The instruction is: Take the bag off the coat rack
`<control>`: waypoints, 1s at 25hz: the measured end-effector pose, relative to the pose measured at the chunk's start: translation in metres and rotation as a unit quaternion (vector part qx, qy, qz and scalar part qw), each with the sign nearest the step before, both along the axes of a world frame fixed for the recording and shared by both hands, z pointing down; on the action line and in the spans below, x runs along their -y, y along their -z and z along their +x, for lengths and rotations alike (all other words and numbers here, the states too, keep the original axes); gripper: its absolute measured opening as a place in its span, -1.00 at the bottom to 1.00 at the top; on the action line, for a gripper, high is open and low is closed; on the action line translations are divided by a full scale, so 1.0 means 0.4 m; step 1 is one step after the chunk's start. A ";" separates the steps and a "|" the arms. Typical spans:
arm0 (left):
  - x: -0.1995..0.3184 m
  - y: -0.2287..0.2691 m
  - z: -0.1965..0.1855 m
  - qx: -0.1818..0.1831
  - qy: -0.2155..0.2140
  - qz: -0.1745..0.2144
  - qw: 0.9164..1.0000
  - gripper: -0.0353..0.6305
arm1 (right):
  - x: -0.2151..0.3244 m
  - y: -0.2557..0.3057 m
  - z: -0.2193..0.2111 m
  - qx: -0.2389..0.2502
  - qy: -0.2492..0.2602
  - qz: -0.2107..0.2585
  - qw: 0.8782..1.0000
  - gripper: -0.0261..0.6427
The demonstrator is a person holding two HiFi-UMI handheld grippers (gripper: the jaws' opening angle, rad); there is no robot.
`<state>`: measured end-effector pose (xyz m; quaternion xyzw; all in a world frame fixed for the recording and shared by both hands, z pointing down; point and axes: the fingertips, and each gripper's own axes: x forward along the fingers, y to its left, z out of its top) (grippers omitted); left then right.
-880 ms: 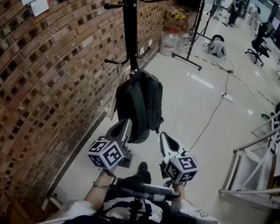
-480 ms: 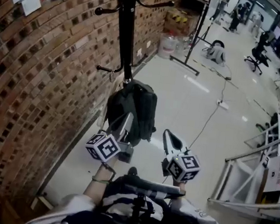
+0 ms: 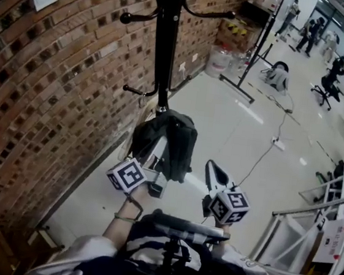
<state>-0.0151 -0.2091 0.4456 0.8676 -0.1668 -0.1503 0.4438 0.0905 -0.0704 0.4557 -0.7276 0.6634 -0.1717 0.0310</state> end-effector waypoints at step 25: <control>0.117 -0.039 0.015 -0.190 0.192 -0.155 0.950 -0.68 | 0.323 0.003 0.115 -0.006 0.255 0.006 0.967 -0.97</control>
